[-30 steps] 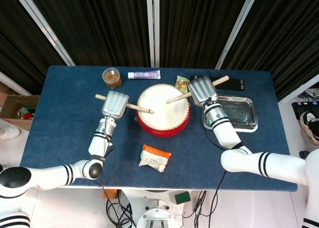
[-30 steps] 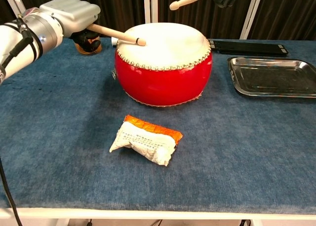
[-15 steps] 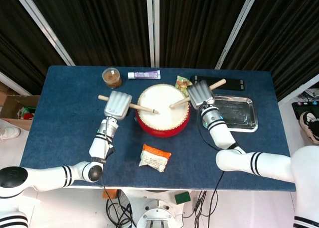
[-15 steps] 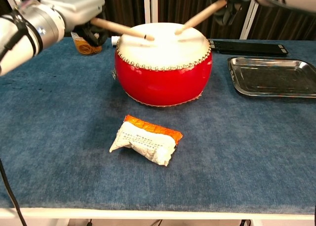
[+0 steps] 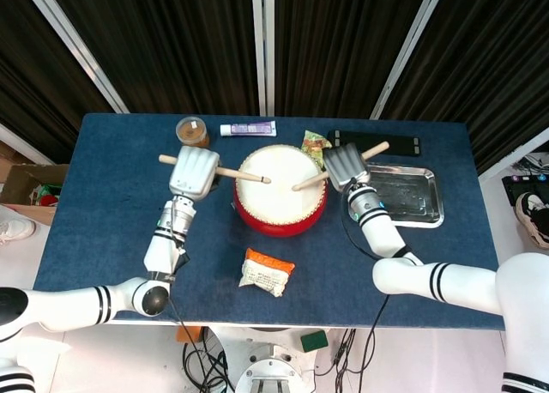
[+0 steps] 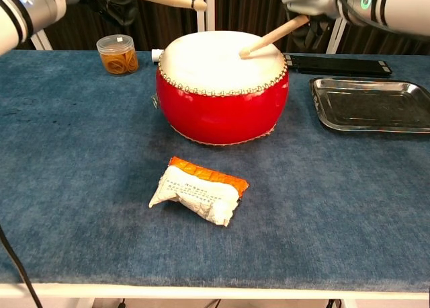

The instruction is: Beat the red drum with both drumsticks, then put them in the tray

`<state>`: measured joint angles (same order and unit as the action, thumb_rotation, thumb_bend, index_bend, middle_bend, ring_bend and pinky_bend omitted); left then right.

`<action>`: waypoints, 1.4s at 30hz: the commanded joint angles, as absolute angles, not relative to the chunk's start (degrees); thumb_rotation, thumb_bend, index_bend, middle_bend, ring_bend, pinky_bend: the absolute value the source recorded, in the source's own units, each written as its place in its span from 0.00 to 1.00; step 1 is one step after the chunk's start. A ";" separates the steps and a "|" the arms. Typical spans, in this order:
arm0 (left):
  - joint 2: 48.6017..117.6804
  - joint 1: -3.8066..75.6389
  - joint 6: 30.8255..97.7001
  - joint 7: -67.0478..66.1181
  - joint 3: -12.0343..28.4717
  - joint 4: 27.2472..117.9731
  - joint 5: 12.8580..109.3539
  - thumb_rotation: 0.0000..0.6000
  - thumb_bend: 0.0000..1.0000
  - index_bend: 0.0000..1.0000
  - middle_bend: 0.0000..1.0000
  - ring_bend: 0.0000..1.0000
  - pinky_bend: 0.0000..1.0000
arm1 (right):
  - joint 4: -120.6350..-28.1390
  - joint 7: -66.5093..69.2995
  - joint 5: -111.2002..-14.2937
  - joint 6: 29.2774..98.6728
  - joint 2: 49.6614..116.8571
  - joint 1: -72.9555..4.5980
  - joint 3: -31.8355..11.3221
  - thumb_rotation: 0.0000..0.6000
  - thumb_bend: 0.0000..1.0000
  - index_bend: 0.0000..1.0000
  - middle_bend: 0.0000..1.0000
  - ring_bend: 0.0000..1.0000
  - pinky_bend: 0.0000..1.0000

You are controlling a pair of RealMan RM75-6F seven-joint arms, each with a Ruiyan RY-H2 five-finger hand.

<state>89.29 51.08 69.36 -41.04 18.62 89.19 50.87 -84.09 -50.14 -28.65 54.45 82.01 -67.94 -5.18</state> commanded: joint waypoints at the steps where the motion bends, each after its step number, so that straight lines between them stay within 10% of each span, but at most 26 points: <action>1: 88.76 50.43 69.57 -40.15 18.48 89.30 50.87 1.00 0.47 1.00 1.00 0.98 1.00 | -86.18 -43.86 -30.62 55.10 79.81 -65.76 -6.81 1.00 1.00 1.00 1.00 1.00 0.93; 13: 85.46 46.06 72.42 -34.47 16.51 91.31 54.90 1.00 0.47 1.00 1.00 0.98 1.00 | -86.70 -18.94 -48.08 54.70 68.35 -49.43 -4.11 1.00 1.00 1.00 1.00 1.00 0.93; 28: 84.78 44.31 73.73 -34.76 14.65 93.05 58.81 1.00 0.47 1.00 1.00 0.98 1.00 | -60.85 1.13 -59.79 44.44 83.51 -42.46 -2.89 1.00 0.99 1.00 1.00 0.97 0.91; 35: 84.36 43.62 73.96 -34.83 14.57 93.75 59.16 1.00 0.47 1.00 1.00 0.98 1.00 | -56.04 0.97 -58.53 40.97 87.63 -43.46 -5.63 1.00 0.82 0.98 0.90 0.84 0.78; 42: 84.26 43.13 73.85 -34.89 14.57 94.02 59.15 1.00 0.47 1.00 1.00 0.98 1.00 | -55.26 -5.24 -53.10 39.71 89.24 -44.27 -8.16 1.00 0.43 0.61 0.62 0.49 0.59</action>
